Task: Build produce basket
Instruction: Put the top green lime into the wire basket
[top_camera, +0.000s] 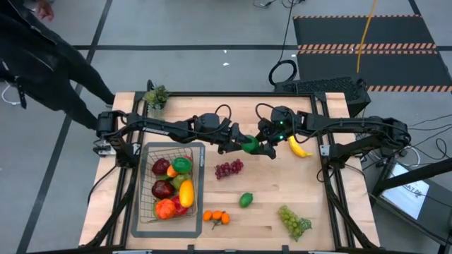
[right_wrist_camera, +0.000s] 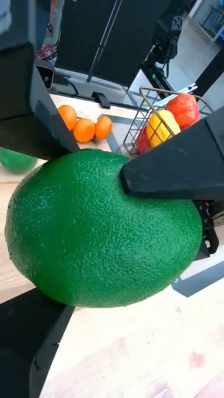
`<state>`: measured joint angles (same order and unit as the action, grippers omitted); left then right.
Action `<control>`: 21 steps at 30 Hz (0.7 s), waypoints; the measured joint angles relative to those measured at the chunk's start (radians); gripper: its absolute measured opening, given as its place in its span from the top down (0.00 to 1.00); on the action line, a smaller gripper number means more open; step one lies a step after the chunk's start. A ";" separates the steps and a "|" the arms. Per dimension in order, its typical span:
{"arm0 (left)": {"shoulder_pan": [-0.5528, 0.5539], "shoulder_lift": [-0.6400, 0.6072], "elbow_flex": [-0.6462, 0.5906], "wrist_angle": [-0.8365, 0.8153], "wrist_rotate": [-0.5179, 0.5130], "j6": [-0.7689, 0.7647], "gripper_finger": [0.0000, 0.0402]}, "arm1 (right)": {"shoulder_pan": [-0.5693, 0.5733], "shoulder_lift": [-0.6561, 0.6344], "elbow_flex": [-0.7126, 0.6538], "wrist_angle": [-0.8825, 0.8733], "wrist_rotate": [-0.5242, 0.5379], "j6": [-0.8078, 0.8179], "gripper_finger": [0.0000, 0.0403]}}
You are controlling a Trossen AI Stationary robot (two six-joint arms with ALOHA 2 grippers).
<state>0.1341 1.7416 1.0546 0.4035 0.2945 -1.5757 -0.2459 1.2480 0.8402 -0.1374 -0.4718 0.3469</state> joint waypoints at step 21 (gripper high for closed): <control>0.016 -0.005 0.000 0.207 0.047 0.058 0.30 | -0.016 -0.191 0.000 -0.039 -0.083 0.078 0.09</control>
<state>0.1498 1.7369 1.0546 0.6110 0.3417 -1.5173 -0.2622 1.0575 0.8398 -0.1765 -0.5545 0.4247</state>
